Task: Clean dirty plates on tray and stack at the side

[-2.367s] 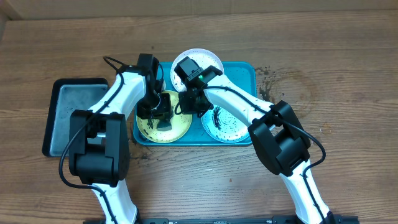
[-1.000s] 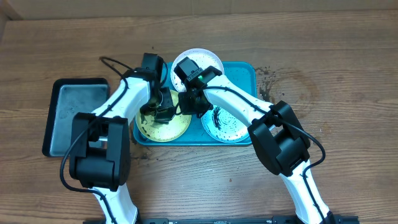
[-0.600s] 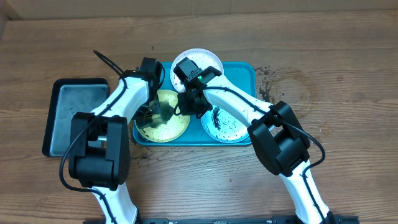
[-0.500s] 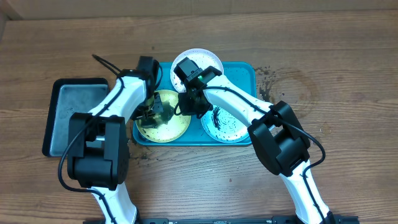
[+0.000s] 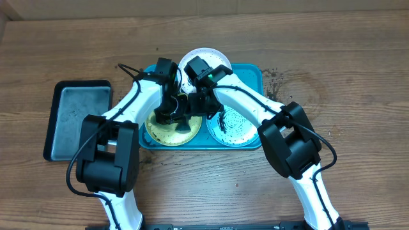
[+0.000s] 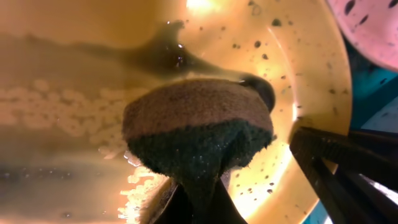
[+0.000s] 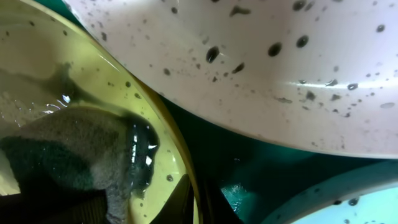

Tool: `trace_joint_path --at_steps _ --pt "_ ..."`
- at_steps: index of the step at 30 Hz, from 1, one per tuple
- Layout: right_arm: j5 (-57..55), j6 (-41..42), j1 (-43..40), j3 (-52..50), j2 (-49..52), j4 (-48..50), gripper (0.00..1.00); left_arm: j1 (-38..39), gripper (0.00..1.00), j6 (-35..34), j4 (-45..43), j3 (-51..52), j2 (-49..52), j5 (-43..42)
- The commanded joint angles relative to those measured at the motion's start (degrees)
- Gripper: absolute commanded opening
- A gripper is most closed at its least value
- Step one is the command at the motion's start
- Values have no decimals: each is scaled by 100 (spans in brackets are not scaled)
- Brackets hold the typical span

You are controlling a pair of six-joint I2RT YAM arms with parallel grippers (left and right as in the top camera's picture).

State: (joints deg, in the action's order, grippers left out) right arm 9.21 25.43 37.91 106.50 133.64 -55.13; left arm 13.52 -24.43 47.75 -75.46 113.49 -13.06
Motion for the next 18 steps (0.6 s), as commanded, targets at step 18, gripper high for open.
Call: trace_joint_path --at_steps 18 --pt "-170 -13 133 -24 192 22 4 -1421 4 70 173 24 107 107"
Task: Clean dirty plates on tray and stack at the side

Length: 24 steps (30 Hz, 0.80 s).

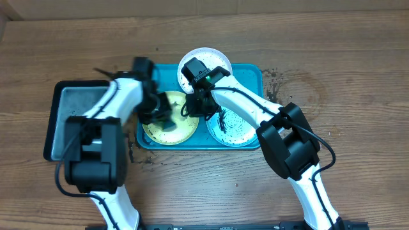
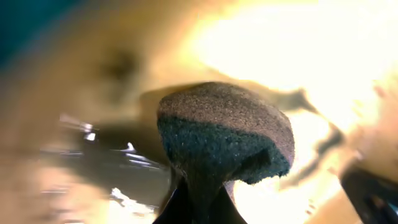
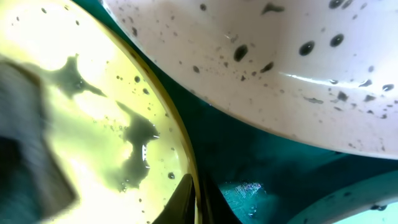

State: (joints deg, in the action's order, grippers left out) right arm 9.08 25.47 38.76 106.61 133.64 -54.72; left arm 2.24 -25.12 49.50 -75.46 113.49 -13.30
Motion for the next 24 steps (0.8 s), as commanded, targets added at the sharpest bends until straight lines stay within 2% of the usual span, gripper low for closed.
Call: trace_joint_path --at_steps 1,4,8,14,18,21,24 --pt "-157 -17 48 -35 192 -13 4 -348 4 184 20 -24 103 175" --pt "-153 -37 39 22 192 -42 4 -428 4 284 164 -280 39 313" --pt "-157 -48 39 435 179 -385 4 -398 4 284 708 -1075 -162 940" --pt "-382 -304 39 1143 170 -855 4 -435 4 284 1379 -2129 -632 949" --pt "-706 -531 42 1742 170 -1231 4 -522 4 282 1543 -2479 -1084 951" --pt "-1333 -645 68 2286 168 -1641 4 -675 4 280 1558 -2490 -1508 1119" --pt "-2411 -942 114 2955 168 -2116 4 -951 4 282 1709 -2490 -1840 1423"
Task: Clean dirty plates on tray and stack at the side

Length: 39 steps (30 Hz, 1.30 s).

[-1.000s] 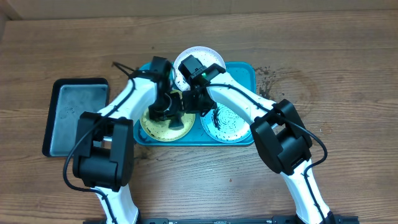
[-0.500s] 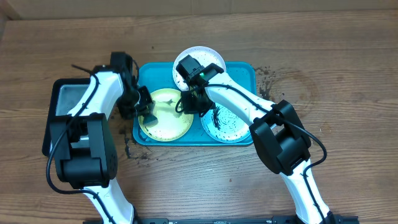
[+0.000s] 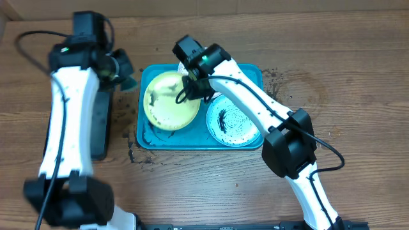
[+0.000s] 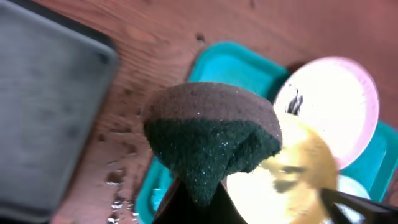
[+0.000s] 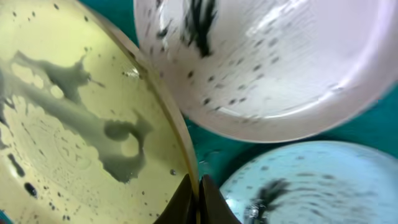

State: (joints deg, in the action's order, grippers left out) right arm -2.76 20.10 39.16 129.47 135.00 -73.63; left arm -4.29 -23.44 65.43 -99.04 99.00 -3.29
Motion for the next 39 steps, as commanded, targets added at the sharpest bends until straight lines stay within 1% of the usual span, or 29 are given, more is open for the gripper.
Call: trace_joint_path --at_steps 1,5,8,12,16,20,23,34,35,37,38,39 --pt "-1488 -553 101 833 33 -330 4 -380 4 114 166 -131 -444 439" --pt "-2695 -1419 343 1458 33 -651 4 -710 4 116 387 -129 -498 444" --pt "-3777 -1784 605 1687 35 -684 4 -892 4 114 509 -118 -433 437" --pt "-5058 -2446 1051 1729 35 -525 4 -1045 4 116 597 -118 -400 437" --pt "-5757 -3198 1523 1727 35 -177 4 -1121 4 116 614 -118 -398 448" --pt "-5788 -3751 1871 1727 35 157 4 -1123 4 111 627 -118 -398 544" --pt "-5823 -4004 2024 1727 35 299 4 -1123 4 111 636 -118 -398 542" --pt "-5958 -4113 2076 1727 35 313 4 -1128 4 111 636 -118 -398 540" --pt "-5954 -4079 2079 1727 35 313 4 -1128 4 111 636 -118 -398 540" --pt "-5670 -3377 2046 1711 35 289 4 -1128 4 114 643 -118 -398 540" --pt "-5364 -3126 2015 1711 35 234 4 -1128 4 114 658 -118 -398 540" --pt "-4645 -2922 1945 1694 42 120 4 -1128 4 114 680 -118 -398 542"
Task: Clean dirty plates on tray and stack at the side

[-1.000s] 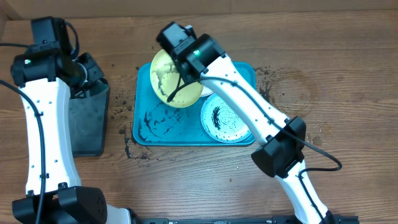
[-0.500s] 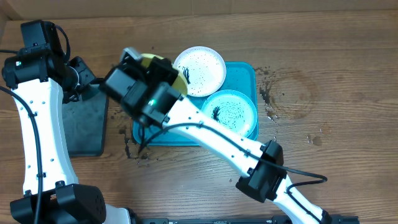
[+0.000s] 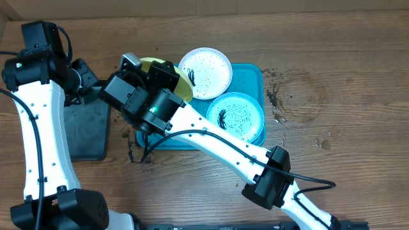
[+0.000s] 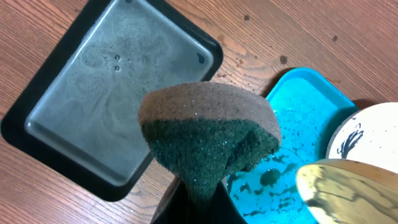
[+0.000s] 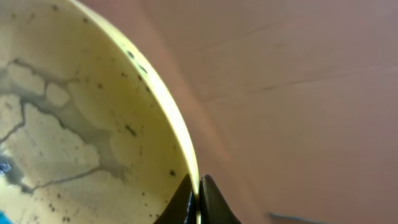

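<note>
My right gripper (image 5: 198,185) is shut on the rim of the yellow plate (image 5: 81,137), which carries wet smears and dark specks. It holds this yellow plate (image 3: 171,75) tilted above the back-left corner of the teal tray (image 3: 255,73). A speckled white plate (image 3: 204,73) leans over the tray's back edge, and a light blue plate (image 3: 236,116) lies in the tray's right half. My left gripper (image 4: 194,202) is shut on a brown-and-green sponge (image 4: 208,130), held high between the black tray and the teal tray.
A black tray (image 3: 86,131) with a wet grey floor lies on the wooden table left of the teal tray. Dark crumbs dot the wood (image 3: 275,96) right of the teal tray. The teal tray's floor (image 4: 292,155) shows dark wet patches.
My right gripper has moved the yellow plate left, from over the tray's left half to above its back-left corner. My left gripper with the sponge has moved further left and higher.
First the sponge in my left gripper pressed on the yellow plate in the tray while my right gripper held its rim. Then the sponge was on the plate's left part. Later the sponge was off to the left and the plate raised. Now the plate hangs at the tray's corner.
</note>
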Tool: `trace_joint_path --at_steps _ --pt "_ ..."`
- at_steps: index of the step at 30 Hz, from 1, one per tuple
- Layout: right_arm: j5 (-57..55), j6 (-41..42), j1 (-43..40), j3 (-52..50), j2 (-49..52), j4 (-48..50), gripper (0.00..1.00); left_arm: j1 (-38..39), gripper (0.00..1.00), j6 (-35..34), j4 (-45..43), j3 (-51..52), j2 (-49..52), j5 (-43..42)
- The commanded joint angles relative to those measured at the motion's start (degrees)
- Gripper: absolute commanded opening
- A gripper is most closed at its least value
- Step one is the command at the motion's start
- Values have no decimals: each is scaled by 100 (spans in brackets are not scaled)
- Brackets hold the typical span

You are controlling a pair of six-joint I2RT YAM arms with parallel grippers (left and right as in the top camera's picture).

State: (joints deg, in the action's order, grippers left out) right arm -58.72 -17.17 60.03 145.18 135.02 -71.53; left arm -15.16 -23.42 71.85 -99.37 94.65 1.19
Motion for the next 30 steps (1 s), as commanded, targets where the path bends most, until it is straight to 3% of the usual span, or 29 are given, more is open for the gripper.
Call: trace_joint_path --at_steps 1,3,7,8,12,14,18,22,27,30 --pt "2002 756 -308 17 48 -192 4 -42 4 111 74 -85 37 92" --pt "1808 710 -481 -87 57 -205 4 -42 4 111 83 -85 37 92" --pt "-297 1012 -647 -72 35 59 4 -42 5 109 55 -85 37 87" --pt "-332 1021 -667 -72 33 140 4 -42 4 109 50 -85 37 87" --pt "2999 479 -933 -168 76 -332 4 -42 4 111 79 -85 37 90" --pt "3014 592 -1064 -236 76 -374 4 -42 4 111 103 -85 37 90" --pt "2284 1912 -1320 -13 15 -387 4 -42 4 111 57 -85 37 87" --pt "3657 2413 -1897 282 -79 -610 4 -42 4 111 55 -85 37 87" --pt "5834 2706 -3392 544 -142 -1460 4 -42 4 114 55 -85 37 87" --pt "6229 2702 -4236 444 -140 -1989 4 -42 4 114 35 -85 39 90"
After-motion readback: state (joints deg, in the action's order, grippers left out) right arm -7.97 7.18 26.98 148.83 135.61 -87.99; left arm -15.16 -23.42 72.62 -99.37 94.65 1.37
